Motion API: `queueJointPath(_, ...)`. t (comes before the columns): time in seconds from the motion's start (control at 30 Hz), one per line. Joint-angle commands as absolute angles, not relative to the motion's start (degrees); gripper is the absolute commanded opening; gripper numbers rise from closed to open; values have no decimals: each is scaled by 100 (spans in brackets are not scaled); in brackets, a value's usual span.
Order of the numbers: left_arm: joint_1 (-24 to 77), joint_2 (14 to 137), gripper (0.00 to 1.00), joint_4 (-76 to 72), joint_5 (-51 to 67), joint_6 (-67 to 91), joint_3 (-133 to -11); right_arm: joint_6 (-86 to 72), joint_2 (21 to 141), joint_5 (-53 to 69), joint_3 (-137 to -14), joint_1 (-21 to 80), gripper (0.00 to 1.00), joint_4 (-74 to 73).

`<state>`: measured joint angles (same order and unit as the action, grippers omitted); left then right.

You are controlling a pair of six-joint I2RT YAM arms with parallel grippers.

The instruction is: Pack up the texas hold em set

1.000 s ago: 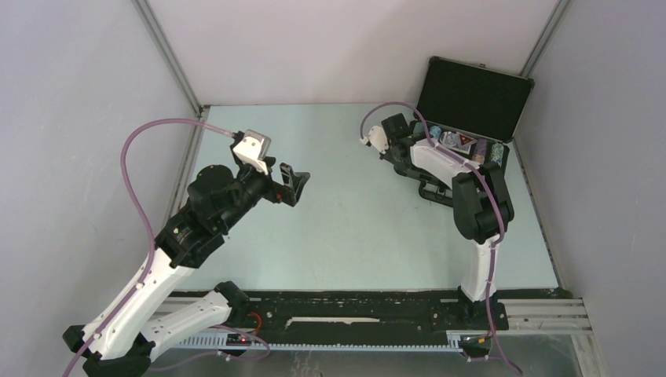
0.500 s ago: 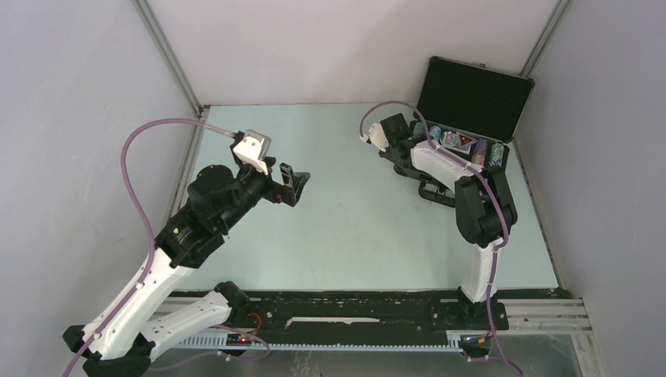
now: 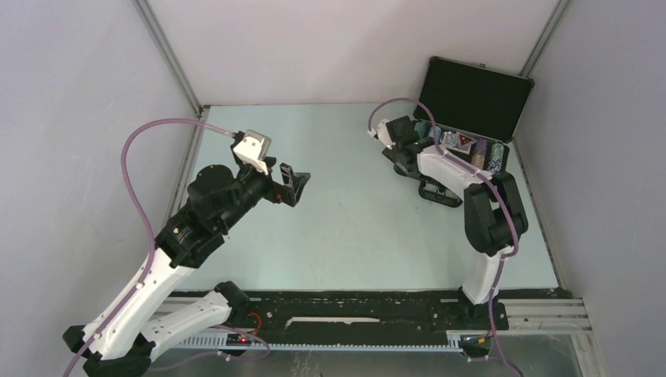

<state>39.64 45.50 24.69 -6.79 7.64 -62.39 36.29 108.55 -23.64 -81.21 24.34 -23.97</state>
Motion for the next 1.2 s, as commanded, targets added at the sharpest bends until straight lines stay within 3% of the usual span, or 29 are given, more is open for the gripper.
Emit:
queueJointPath(0.0, 3874, 4541, 100, 2383, -503, 898, -6258, 2630, 9714, -2197, -7873, 2395, 62, -2419)
queueJointPath(0.27, 3840, 4653, 100, 2306, -507, 981, -6181, 1378, 7848, -1320, -6921, 2193, 73, -2659)
queueJointPath(0.3, 3838, 4671, 100, 2298, -508, 988, -6179, 1192, 7622, -1254, -6824, 2129, 76, -2670)
queueJointPath(0.37, 3835, 4701, 100, 2296, -505, 1001, -6173, 668, 7243, -1163, -6656, 1898, 98, -2679)
queueJointPath(0.4, 3840, 4716, 100, 2282, -500, 1014, -6153, 372, 7063, -1075, -6556, 1785, 99, -2654)
queueJointPath(0.67, 3848, 4971, 100, 1976, -348, 1187, -5889, -1910, 6322, -1448, -5825, 1009, 100, -2640)
queueJointPath(0.77, 3847, 5126, 100, 1960, -220, 1245, -5882, -2424, 6359, -1083, -5801, 516, 100, -2299)
queueJointPath(1.03, 3844, 5158, 100, 1943, -211, 1244, -5873, -4164, 7147, -1066, -5876, -782, 100, -380)
queueJointPath(1.17, 3846, 5217, 100, 1963, -242, 1192, -5892, -5170, 7954, -995, -6203, -1173, 95, 746)
